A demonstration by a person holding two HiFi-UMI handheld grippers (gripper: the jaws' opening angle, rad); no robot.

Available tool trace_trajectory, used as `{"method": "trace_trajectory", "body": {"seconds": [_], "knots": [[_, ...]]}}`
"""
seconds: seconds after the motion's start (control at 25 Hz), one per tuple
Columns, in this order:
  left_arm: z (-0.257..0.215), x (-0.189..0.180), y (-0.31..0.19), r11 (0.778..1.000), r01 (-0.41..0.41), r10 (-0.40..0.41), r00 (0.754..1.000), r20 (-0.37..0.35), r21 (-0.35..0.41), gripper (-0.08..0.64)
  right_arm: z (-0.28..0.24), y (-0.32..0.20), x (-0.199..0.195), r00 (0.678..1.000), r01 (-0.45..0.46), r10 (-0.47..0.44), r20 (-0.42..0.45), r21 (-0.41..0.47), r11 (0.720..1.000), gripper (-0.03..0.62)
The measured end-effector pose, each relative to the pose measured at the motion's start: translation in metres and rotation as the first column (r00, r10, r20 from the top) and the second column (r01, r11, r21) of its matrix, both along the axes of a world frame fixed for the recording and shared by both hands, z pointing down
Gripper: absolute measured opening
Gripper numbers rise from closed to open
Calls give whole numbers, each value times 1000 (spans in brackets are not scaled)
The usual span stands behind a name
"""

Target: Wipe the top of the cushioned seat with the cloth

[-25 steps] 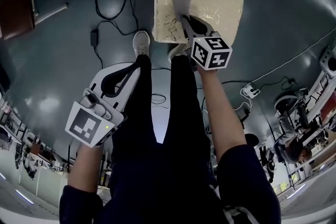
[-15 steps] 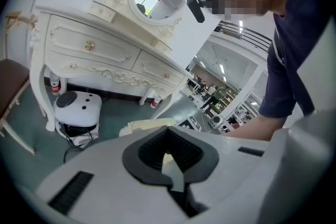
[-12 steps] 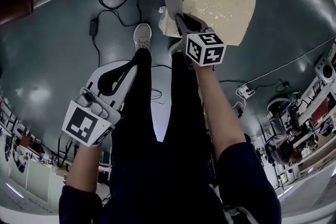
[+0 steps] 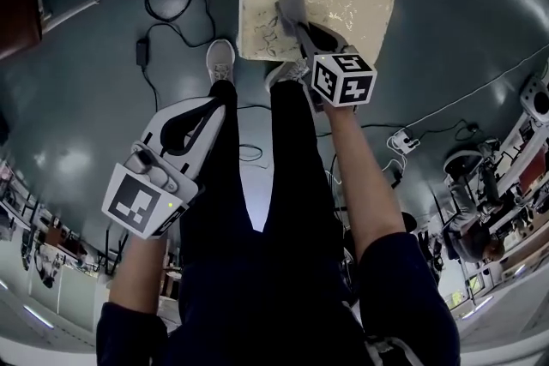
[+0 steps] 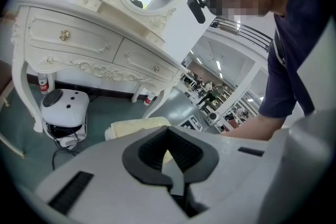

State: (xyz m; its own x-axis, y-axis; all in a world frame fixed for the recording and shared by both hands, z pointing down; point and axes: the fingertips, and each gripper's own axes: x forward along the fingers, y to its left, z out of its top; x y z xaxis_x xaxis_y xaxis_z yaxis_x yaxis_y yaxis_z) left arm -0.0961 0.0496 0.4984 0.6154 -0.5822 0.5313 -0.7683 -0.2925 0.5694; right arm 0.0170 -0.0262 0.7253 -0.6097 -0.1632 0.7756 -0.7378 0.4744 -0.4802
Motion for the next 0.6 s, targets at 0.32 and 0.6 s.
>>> {"method": "trace_trajectory", "body": {"seconds": [0.32,0.6], "knots": [[5,68,-33,996,-83,83,997,2,-8,8,7,-25,83,996,-89,89,-15,-8,996,44],[6,132,-62,990,-141,141,990,-9,-8,8,13,-42,170,983,-177,177,-56,5,984,44]]}}
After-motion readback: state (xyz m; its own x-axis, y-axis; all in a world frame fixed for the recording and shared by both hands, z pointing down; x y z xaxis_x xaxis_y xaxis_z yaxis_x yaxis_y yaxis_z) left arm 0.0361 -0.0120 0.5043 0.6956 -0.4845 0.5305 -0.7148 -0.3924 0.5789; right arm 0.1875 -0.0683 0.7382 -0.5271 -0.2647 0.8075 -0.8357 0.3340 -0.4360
